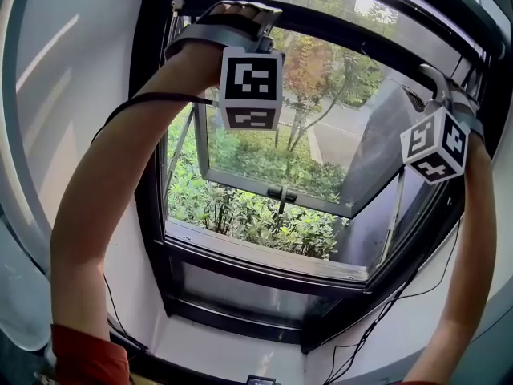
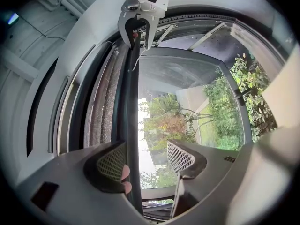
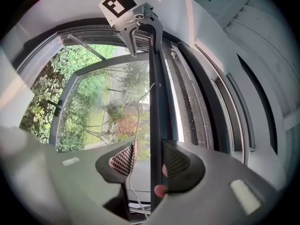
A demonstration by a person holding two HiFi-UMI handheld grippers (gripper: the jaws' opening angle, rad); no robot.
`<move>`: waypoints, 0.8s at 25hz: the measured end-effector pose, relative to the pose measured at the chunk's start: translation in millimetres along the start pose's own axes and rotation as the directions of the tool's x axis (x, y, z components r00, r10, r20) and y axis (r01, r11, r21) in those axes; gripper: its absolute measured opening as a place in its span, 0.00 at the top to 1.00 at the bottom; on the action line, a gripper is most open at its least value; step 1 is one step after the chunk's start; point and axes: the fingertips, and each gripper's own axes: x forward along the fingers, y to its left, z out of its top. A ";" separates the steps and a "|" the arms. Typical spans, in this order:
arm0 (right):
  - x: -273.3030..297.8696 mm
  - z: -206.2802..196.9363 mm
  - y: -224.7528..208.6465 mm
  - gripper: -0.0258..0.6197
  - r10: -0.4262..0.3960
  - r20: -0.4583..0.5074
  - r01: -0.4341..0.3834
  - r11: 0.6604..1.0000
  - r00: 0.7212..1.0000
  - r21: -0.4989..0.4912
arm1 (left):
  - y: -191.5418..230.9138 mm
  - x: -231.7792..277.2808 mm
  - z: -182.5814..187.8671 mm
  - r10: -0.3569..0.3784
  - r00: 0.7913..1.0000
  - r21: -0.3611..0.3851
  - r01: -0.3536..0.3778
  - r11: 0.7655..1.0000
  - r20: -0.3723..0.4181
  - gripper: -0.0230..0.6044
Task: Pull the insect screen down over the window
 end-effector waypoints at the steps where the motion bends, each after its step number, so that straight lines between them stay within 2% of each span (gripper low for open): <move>1: -1.2 0.0 1.7 0.69 0.002 0.001 -0.002 1.000 1.000 -0.002 | -1.7 -0.9 0.2 -0.004 1.000 -0.001 0.004 1.000 0.000 0.53; 11: -11.6 1.5 25.8 0.71 0.069 -0.020 -0.070 0.997 0.997 -0.035 | -23.0 -13.8 0.4 -0.056 0.998 0.003 0.056 0.998 0.004 0.54; 20: -22.9 2.2 48.0 0.73 0.093 0.013 -0.093 0.995 0.996 -0.019 | -46.2 -26.3 3.3 -0.081 0.996 0.000 0.081 0.997 0.024 0.54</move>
